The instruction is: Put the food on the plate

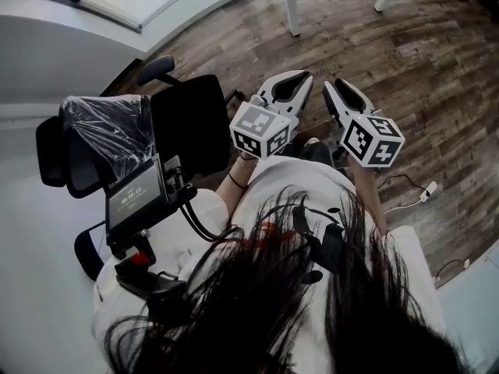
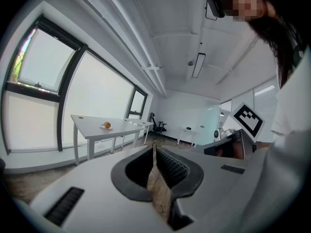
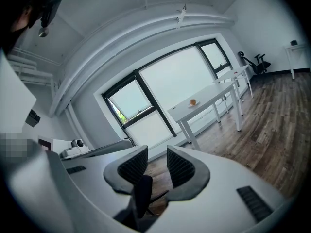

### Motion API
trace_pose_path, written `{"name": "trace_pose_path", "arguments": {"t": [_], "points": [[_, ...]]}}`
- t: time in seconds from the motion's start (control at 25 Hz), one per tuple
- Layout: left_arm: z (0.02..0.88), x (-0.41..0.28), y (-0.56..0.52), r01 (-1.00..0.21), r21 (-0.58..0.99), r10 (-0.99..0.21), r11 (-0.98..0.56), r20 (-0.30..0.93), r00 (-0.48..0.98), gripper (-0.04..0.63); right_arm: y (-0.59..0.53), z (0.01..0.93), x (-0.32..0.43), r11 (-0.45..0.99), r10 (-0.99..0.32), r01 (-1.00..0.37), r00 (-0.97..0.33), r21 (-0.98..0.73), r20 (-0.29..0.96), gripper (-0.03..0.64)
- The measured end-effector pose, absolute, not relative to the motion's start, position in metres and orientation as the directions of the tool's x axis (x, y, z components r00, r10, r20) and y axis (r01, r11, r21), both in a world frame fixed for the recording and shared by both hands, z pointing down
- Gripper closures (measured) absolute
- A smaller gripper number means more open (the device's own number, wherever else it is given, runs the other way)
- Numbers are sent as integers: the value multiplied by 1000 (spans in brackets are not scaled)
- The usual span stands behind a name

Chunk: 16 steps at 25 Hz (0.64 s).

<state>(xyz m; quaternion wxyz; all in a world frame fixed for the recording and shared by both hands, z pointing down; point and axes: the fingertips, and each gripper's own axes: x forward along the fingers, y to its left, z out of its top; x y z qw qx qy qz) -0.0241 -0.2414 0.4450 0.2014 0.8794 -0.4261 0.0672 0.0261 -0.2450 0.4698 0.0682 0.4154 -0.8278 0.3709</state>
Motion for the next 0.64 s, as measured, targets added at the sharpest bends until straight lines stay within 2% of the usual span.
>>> {"name": "trace_pose_path", "arguments": {"t": [0.64], "points": [[448, -27, -245, -776, 270, -715, -570, 303, 630, 589, -248, 471, 20, 395, -633, -728, -658, -561, 408, 485]]}}
